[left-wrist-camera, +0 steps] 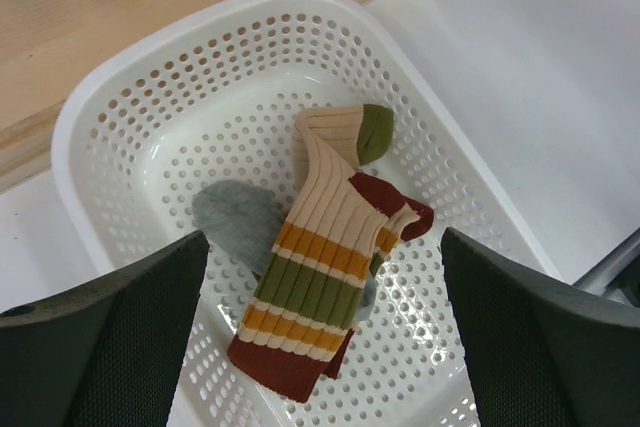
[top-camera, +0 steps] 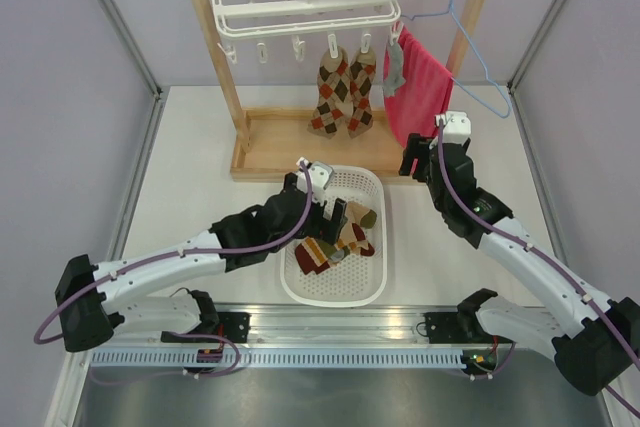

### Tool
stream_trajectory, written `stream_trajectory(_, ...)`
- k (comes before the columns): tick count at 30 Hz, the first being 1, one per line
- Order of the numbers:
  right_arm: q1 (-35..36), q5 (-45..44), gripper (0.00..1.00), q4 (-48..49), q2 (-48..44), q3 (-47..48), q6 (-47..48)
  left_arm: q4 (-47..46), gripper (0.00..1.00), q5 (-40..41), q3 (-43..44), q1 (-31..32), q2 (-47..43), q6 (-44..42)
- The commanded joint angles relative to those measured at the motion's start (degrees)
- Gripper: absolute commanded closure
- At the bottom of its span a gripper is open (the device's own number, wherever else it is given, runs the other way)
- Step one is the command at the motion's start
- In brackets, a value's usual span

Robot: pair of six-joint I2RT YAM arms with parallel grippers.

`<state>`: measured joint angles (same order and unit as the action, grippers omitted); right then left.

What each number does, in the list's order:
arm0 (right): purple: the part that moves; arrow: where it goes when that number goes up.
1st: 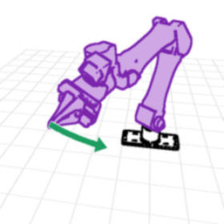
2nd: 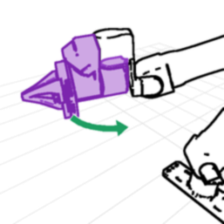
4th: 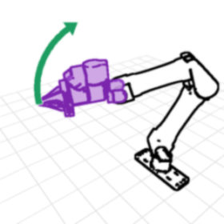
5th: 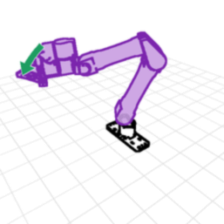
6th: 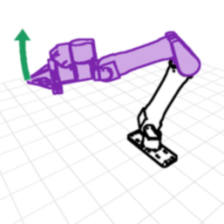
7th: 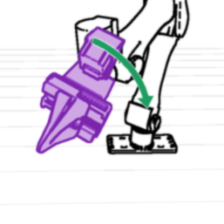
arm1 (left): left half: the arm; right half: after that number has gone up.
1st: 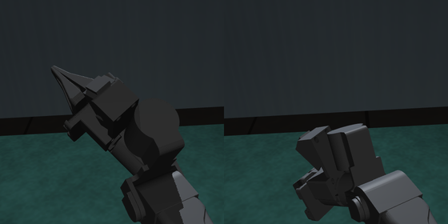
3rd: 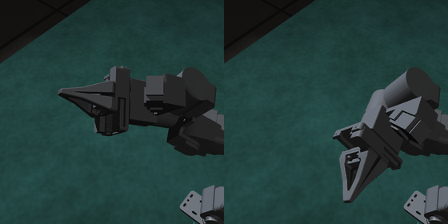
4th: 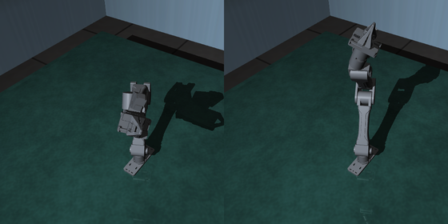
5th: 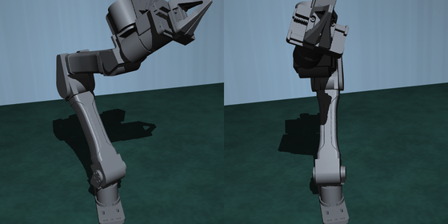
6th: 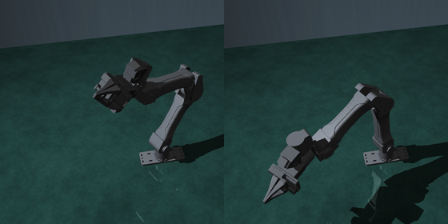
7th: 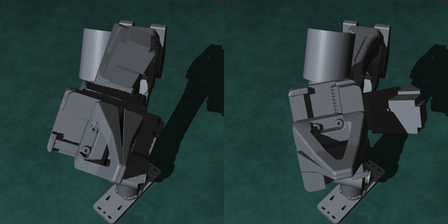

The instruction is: Remove the socks clipped to the hanger

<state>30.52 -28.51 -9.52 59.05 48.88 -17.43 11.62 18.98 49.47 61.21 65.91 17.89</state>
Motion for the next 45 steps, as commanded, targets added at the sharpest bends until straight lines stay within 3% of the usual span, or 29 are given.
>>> stream_trajectory(1, -0.4, 0.8, 0.20, 0.6, -0.9, -1.0, -1.0, -0.6, 0.00, 5.2, -1.0, -0.2, -4.4, 2.5)
stream_trajectory(7, -0.6, 2.2, 0.20, 0.7, -3.2, -3.4, -2.3, -0.5, 0.00, 9.7, -3.1, -0.9, -10.6, 2.5)
stream_trajectory(13, -0.8, 3.7, 0.19, 0.7, -5.0, -5.0, -2.5, -2.3, 0.00, 7.5, -5.0, -4.3, -14.6, 1.1)
stream_trajectory(16, -1.2, 4.3, 0.19, 1.0, -5.5, -5.7, -2.6, -4.6, 0.00, 3.1, -6.1, -8.5, -15.0, 1.9)
stream_trajectory(22, -2.7, 8.1, 0.19, 2.6, -6.0, -8.0, -3.5, -14.6, 0.00, -14.4, -9.5, -20.7, -13.5, 6.4)
stream_trajectory(28, -4.7, 11.9, 0.19, 3.1, -7.3, -9.2, -3.5, -26.0, 0.00, -26.0, -7.6, -26.2, -7.6, 8.0)
stream_trajectory(34, -6.2, 14.5, 0.19, 3.2, -9.1, -10.2, -3.1, -34.9, 0.00, -25.9, -5.4, -29.7, -1.2, 10.2)
stream_trajectory(45, -7.4, 19.2, 0.19, 3.1, -12.2, -11.8, -2.5, -44.4, 0.00, -23.6, 2.8, -32.2, 8.3, 5.5)
